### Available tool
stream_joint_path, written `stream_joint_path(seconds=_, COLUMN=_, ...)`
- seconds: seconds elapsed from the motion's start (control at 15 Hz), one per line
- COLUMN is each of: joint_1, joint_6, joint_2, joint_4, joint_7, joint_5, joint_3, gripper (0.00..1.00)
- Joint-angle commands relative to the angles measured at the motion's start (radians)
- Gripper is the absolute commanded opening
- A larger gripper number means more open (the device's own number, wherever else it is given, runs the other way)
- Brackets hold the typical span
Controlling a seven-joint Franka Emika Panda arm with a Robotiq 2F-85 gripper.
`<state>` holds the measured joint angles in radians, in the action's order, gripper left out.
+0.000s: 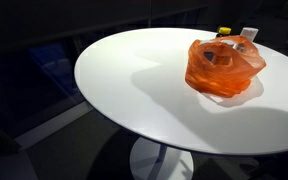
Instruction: Remove the blue container from the plastic bag and put it on the table
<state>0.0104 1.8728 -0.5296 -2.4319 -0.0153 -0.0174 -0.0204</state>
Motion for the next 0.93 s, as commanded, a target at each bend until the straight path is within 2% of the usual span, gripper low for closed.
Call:
stream_joint_path(seconds=0.0, joint_1=0.011, joint_6=-0.016, joint_2=0.099, joint_4=0.111, joint_7=0.030, joint_5=0.014, joint_3=-0.015, gripper=1.00)
stream_joint_path(seconds=0.4, joint_1=0.034, joint_6=0.000, joint_2=0.242, joint_4=0.217, joint_7=0.028, joint_5=0.021, joint_3=-0.031, gripper=1.00)
stream_joint_path(seconds=0.67, joint_1=0.050, joint_6=0.034, joint_2=0.327, joint_4=0.239, joint_7=0.012, joint_5=0.035, joint_3=-0.036, gripper=1.00)
stream_joint_path(seconds=0.87, joint_1=0.062, joint_6=0.102, joint_2=0.381, joint_4=0.234, joint_7=0.021, joint_5=0.034, joint_3=-0.048, gripper=1.00)
